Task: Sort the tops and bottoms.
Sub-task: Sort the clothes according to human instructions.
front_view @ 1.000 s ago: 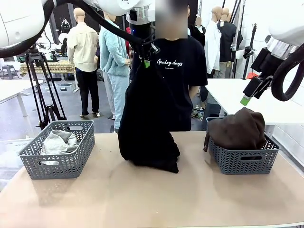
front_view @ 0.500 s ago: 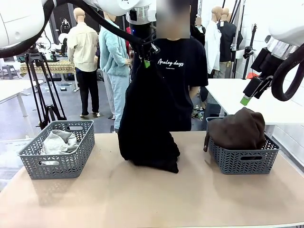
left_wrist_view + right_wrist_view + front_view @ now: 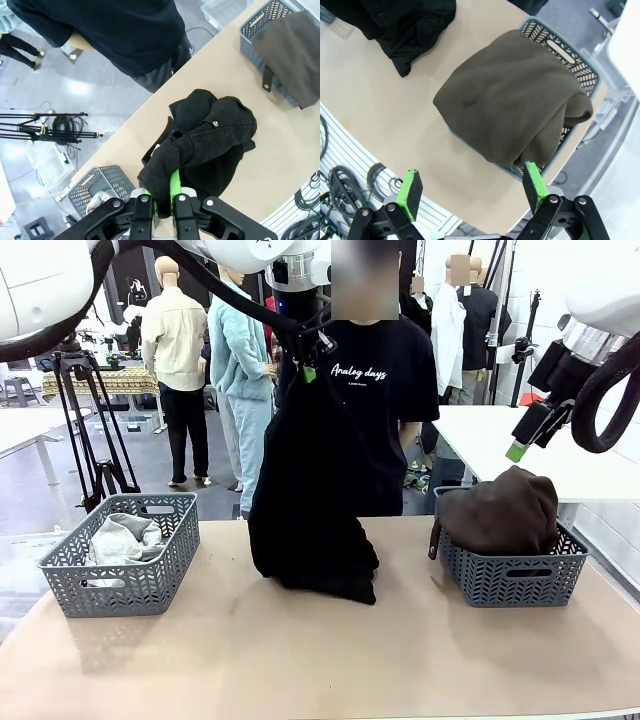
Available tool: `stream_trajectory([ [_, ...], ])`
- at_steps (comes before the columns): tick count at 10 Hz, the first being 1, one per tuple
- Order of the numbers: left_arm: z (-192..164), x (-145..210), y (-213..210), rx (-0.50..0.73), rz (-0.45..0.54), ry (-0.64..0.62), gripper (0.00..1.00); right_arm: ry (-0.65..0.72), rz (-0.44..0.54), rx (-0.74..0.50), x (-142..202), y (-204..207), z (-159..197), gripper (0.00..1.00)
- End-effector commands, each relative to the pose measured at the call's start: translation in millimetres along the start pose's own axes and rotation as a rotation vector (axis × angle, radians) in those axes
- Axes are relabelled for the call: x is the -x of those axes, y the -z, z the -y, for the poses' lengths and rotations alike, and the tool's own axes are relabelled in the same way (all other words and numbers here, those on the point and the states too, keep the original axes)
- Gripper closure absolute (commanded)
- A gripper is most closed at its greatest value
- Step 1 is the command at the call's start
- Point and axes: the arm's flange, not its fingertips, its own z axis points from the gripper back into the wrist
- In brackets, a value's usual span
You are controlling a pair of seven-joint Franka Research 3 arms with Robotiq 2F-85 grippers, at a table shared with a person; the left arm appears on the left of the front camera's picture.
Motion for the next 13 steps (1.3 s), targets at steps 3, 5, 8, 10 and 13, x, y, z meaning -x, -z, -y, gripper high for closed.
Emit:
stream_trajectory([
  [3, -1.6, 0.2, -5.5, -0.001, 0.007, -0.003, 1.0, 0.004, -0.013, 0.01, 1.1, 0.7, -0.8, 0.0],
  [5, -1.6, 0.2, -5.5, -0.001, 0.007, -0.003, 1.0, 0.004, -0.013, 0.01, 1.1, 0.7, -0.8, 0.0],
  [8, -1.6, 0.2, -5.5, -0.001, 0.007, -0.003, 1.0, 0.004, -0.013, 0.01, 1.1, 0.7, -0.8, 0.0],
  [10, -1.6, 0.2, -5.5, -0.001, 0.007, -0.003, 1.0, 0.004, -0.013, 0.01, 1.1, 0.7, -0.8, 0.0],
  [13, -1.6, 0.2, -5.5, -0.001, 0.007, -0.003, 1.0, 0.004, -0.013, 0.01, 1.1, 0.7, -0.8, 0.0],
])
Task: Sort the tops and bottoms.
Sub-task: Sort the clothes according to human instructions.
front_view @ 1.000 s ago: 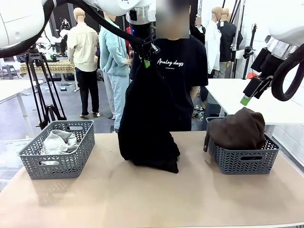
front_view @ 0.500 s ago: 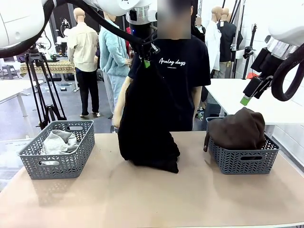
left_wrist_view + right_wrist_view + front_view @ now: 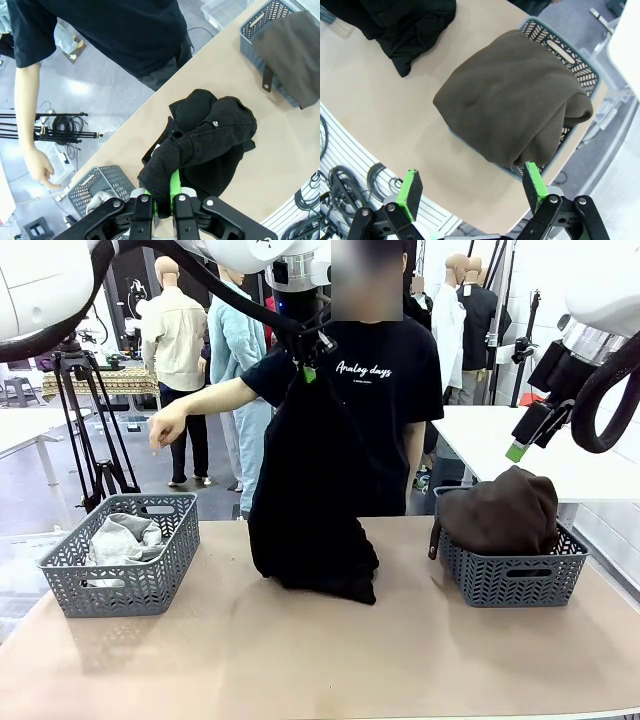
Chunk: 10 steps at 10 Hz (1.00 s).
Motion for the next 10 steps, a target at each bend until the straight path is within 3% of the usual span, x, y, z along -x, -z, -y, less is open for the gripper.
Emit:
stream_trajectory([
  [1, -1.6, 0.2, -5.5, -0.001, 0.007, -0.003, 1.0, 0.004, -0.013, 0.01, 1.1, 0.7, -0.8, 0.0],
  [10, -1.6, 0.2, -5.5, -0.001, 0.007, -0.003, 1.0, 0.004, -0.013, 0.01, 1.1, 0.7, -0.8, 0.0],
])
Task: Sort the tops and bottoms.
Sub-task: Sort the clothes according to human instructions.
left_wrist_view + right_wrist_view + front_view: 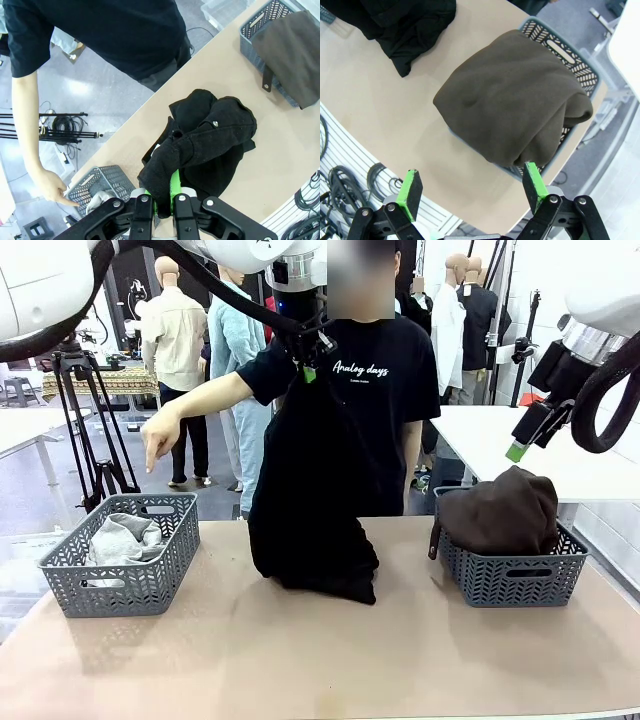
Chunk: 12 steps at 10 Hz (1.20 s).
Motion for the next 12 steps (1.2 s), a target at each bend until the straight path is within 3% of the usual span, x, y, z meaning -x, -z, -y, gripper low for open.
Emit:
stream_trajectory([
  [1, -1.6, 0.2, -5.5, -0.001, 0.007, -0.003, 1.0, 0.004, -0.013, 0.01, 1.1, 0.7, -0.8, 0.0],
  [12, -4.4, 7.7, -12.4, -0.012, 0.023, 0.003, 1.0, 0.004, -0.013, 0.01, 1.1, 0.7, -0.8, 0.0],
])
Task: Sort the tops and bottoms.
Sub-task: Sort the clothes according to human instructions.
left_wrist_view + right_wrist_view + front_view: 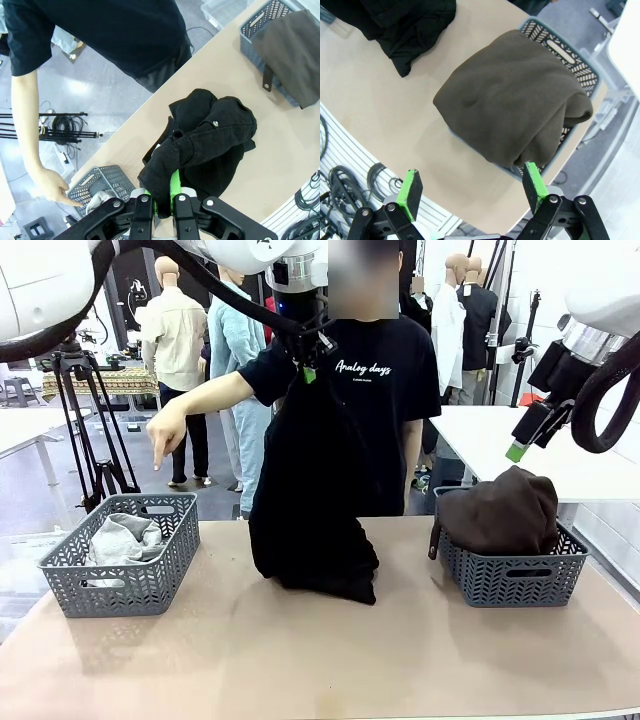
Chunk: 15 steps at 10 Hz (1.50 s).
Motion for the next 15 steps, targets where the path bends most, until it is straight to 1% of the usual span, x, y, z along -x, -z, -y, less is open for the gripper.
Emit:
stream_trajectory([
  [1, -10.5, 16.6, -25.9, -0.049, 0.029, 0.002, 1.0, 0.004, -0.013, 0.01, 1.1, 0.7, -0.8, 0.0],
  [2, -18.8, 25.8, -38.3, -0.078, 0.037, -0.01, 1.0, 0.004, -0.013, 0.01, 1.1, 0.7, -0.8, 0.0],
  [4, -38.2, 44.8, -70.3, -0.14, 0.084, -0.055, 1.0, 0.004, -0.013, 0.01, 1.1, 0.7, -0.8, 0.0],
  [5, -51.3, 51.1, -83.2, -0.182, 0.104, -0.066, 1.0, 0.004, -0.013, 0.01, 1.1, 0.7, -0.8, 0.0],
  [6, -72.0, 58.5, -92.9, -0.232, 0.102, -0.096, 1.0, 0.004, -0.013, 0.01, 1.1, 0.7, -0.8, 0.0],
  [8, -117.8, 81.8, -101.9, -0.298, 0.029, -0.168, 1.0, 0.004, -0.013, 0.01, 1.1, 0.7, -0.8, 0.0],
  [10, -147.9, 104.7, -105.8, -0.348, -0.006, -0.237, 1.0, 0.004, -0.013, 0.01, 1.1, 0.7, -0.8, 0.0],
  [12, -167.2, 119.0, -111.2, -0.371, -0.005, -0.29, 1.0, 0.004, -0.013, 0.01, 1.1, 0.7, -0.8, 0.0],
  [13, -169.3, 121.2, -116.1, -0.39, 0.001, -0.316, 1.0, 0.004, -0.013, 0.01, 1.1, 0.7, -0.8, 0.0],
  [14, -175.5, 112.5, -104.2, -0.334, -0.016, -0.262, 1.0, 0.004, -0.013, 0.01, 1.1, 0.7, -0.8, 0.0],
  [15, -175.5, 112.5, -104.2, -0.334, -0.016, -0.262, 1.0, 0.004, -0.013, 0.01, 1.1, 0.7, -0.8, 0.0],
])
